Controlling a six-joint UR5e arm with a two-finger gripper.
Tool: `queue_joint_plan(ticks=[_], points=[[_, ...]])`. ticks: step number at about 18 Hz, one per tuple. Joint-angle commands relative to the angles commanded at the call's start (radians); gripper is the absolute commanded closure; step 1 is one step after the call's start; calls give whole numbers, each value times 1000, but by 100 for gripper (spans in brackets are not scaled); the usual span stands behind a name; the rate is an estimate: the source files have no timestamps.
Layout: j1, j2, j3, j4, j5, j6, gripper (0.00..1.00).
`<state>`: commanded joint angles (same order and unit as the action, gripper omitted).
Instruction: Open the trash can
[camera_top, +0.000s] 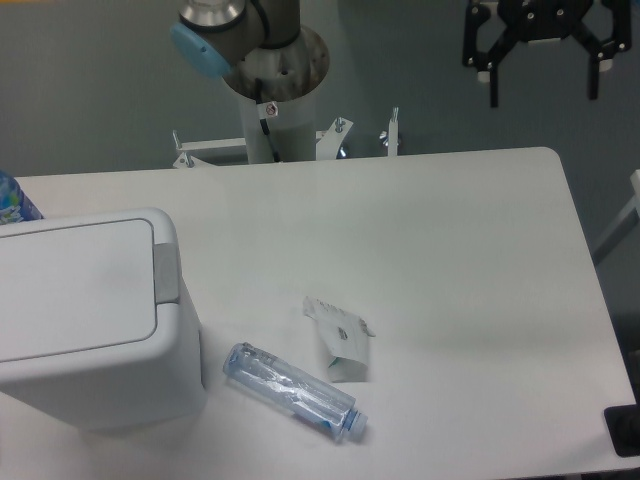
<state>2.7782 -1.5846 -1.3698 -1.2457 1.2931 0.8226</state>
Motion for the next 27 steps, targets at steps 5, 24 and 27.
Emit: queue_joint_plan(ticks=[5, 24, 27], points=[[-116, -8, -38, 68, -2, -334, 0], [-328, -57, -155, 77, -236, -754, 0], [-364, -81, -158, 80, -229, -757, 0]])
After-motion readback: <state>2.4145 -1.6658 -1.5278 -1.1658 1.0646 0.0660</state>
